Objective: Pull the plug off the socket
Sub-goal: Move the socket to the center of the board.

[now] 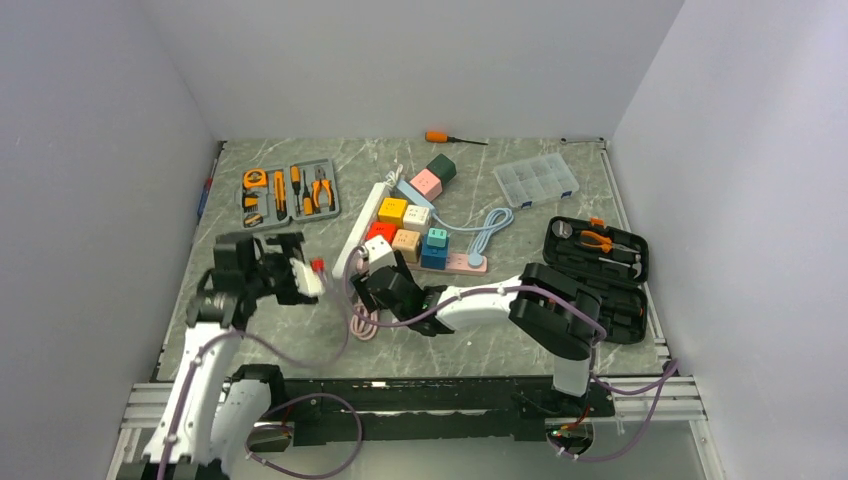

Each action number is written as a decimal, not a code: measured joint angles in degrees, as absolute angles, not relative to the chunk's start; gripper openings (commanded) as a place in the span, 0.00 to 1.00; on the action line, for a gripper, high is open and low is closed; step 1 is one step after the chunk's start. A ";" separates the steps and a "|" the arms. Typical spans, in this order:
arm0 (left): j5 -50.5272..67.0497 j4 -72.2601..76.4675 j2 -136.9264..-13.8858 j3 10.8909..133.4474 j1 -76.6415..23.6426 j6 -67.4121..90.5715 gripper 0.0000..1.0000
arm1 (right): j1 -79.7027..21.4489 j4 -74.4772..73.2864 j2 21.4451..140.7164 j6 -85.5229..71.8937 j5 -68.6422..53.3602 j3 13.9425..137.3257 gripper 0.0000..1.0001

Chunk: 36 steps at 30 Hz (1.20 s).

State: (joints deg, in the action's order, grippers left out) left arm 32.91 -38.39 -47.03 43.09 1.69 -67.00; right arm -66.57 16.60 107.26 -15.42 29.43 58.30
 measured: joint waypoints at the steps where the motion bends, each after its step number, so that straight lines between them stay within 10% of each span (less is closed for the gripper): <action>1: 32.05 -35.86 -44.03 40.16 0.03 -72.03 0.99 | -66.54 16.58 106.78 -16.19 29.15 57.65 0.74; 12: 38.98 -10.68 -41.23 18.63 -4.49 -112.57 0.99 | -61.71 15.90 84.58 -24.05 24.86 43.64 0.82; 36: 53.10 -0.58 -57.89 18.17 -3.36 -118.58 0.89 | -53.43 13.06 72.95 -27.29 16.34 38.48 0.73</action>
